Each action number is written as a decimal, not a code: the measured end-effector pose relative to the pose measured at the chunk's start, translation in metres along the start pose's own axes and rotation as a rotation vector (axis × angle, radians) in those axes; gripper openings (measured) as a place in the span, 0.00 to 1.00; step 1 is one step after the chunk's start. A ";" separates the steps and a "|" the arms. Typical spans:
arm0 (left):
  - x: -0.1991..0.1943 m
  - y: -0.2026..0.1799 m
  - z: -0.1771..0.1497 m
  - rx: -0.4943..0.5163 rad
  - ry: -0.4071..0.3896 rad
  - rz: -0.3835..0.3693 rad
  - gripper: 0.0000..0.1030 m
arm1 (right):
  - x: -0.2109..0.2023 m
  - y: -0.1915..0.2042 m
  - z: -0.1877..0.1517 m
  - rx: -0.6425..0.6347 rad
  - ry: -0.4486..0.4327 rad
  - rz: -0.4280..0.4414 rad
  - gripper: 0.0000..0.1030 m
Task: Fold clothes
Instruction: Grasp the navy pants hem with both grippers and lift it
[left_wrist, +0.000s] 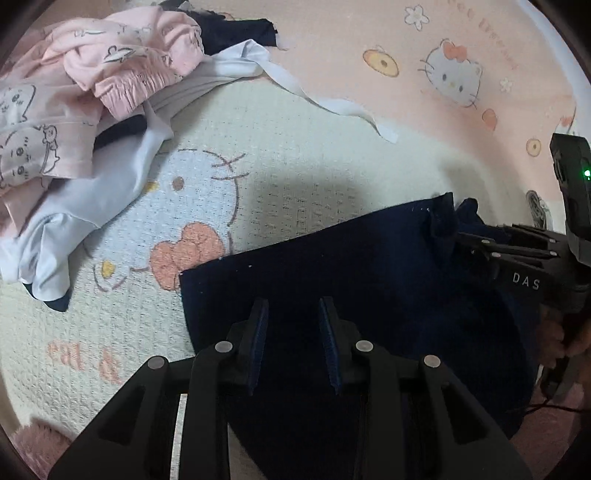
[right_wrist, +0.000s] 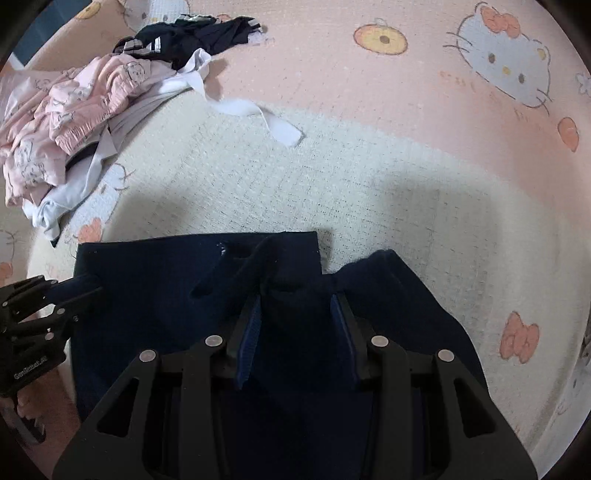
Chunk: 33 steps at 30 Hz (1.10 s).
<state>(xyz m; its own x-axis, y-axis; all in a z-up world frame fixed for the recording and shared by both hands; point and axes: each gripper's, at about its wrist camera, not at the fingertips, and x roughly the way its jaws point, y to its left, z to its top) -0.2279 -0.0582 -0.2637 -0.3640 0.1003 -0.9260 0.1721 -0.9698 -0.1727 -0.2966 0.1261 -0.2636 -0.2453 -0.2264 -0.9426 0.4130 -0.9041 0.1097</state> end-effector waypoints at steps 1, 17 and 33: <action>-0.001 0.000 0.000 0.006 0.004 0.008 0.26 | 0.001 -0.001 0.000 -0.003 -0.004 -0.016 0.36; -0.004 0.033 -0.006 -0.026 -0.041 -0.025 0.21 | -0.032 -0.017 0.004 0.060 -0.121 -0.027 0.38; -0.002 -0.054 0.021 0.149 -0.055 -0.086 0.18 | -0.093 -0.114 -0.071 0.403 -0.113 -0.166 0.38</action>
